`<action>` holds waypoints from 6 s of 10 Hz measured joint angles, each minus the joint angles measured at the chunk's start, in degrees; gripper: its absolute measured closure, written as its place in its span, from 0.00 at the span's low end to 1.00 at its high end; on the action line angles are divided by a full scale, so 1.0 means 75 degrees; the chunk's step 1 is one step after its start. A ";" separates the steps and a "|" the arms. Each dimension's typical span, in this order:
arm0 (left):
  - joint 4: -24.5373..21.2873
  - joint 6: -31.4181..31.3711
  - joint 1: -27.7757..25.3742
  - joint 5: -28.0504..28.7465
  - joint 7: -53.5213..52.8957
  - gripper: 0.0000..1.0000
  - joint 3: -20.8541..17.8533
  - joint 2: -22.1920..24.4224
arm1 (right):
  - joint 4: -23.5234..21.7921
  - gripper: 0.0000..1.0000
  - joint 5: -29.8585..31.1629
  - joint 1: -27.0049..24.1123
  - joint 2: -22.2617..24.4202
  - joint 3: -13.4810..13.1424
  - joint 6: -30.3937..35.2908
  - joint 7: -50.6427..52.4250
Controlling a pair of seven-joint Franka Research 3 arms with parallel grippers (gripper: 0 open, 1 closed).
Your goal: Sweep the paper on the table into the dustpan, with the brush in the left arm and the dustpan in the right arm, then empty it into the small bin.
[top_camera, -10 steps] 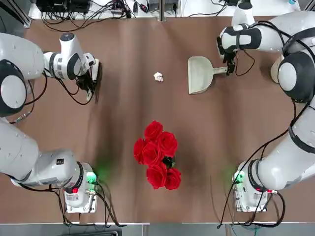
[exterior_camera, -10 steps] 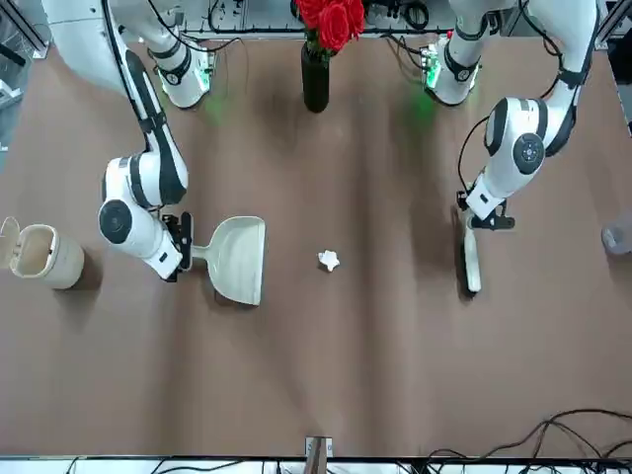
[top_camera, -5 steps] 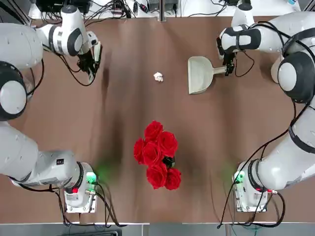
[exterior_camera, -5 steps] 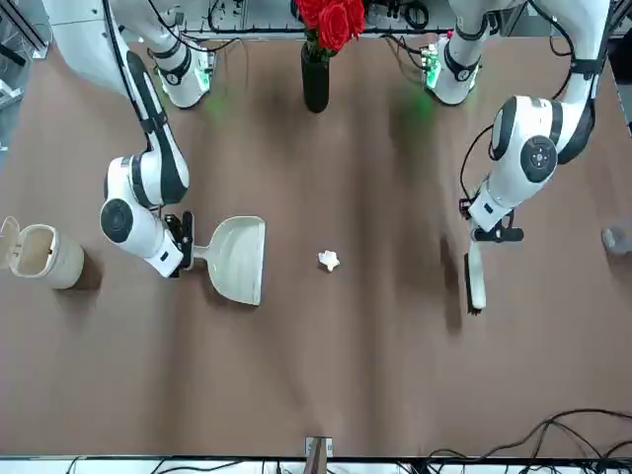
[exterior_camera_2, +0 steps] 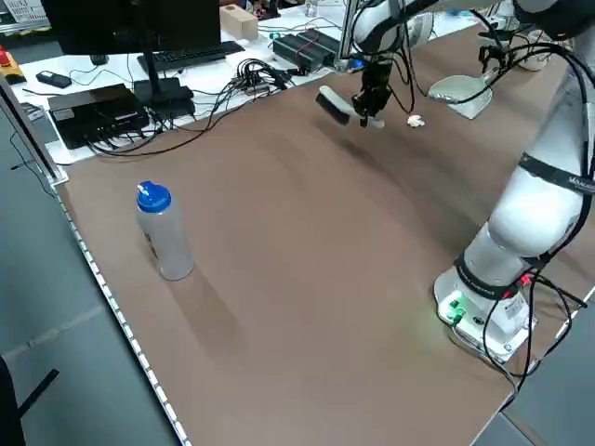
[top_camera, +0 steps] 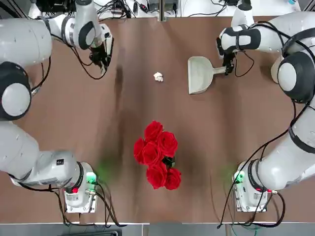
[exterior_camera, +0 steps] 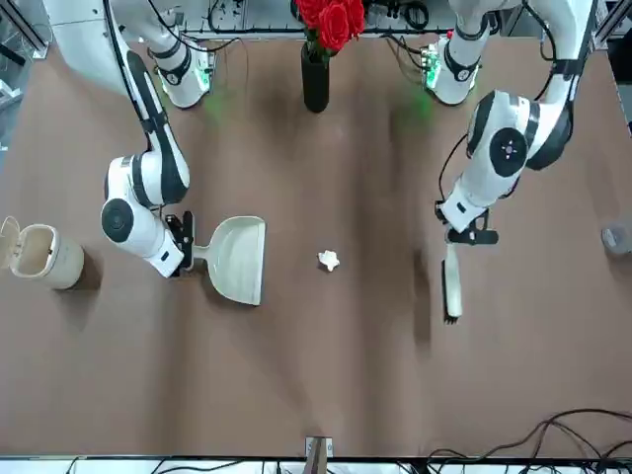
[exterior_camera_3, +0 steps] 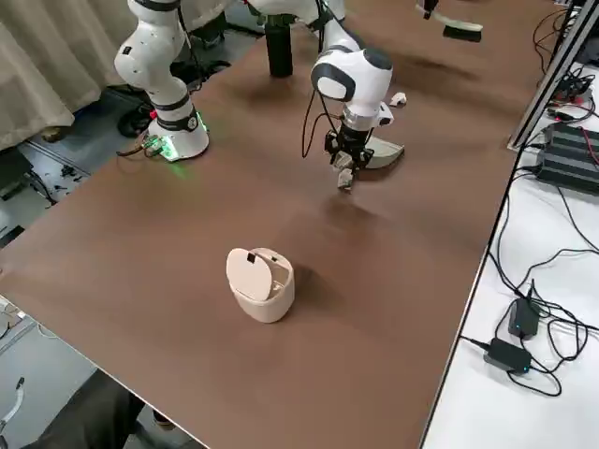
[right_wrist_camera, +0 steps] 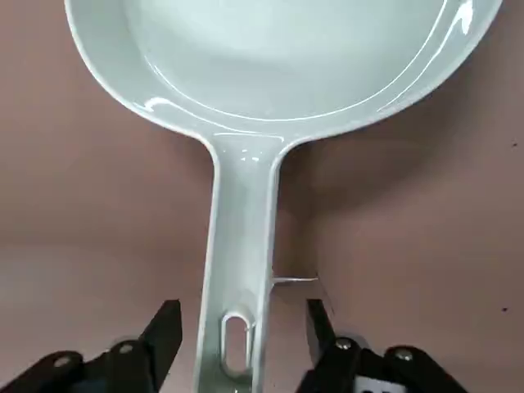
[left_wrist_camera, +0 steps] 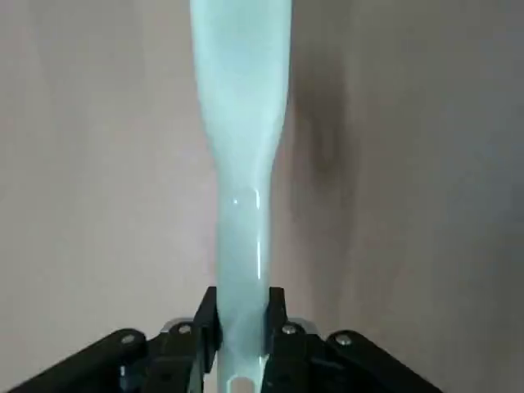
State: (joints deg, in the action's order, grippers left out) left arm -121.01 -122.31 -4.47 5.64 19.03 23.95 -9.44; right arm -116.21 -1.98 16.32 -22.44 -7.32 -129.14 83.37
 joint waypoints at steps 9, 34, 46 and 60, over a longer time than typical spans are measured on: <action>0.2155 0.0781 0.2779 0.0001 0.2084 0.73 0.0172 -0.2667 | -0.0004 0.67 -0.0005 0.0274 0.0003 -0.0010 0.0011 -0.0223; 0.3474 0.0857 0.4282 0.0002 0.3657 0.73 0.0158 -0.3850 | 0.0878 0.67 0.0001 0.3069 -0.0116 -0.0003 0.1009 -0.5144; 0.3692 -0.0337 0.4882 0.0009 0.3649 0.73 0.0229 -0.3833 | 0.0900 0.67 -0.0004 0.2778 -0.0136 -0.0109 0.1151 -0.5162; 0.2568 0.2290 -0.0600 0.0488 0.1290 0.73 0.0181 -0.1176 | 0.0702 0.67 -0.0962 0.1411 0.1016 -0.0152 0.1724 -0.4440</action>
State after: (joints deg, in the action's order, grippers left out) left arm -101.76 -105.13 -8.97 9.30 28.71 25.31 -18.26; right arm -110.95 -9.19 26.91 -14.82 -8.46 -116.21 50.07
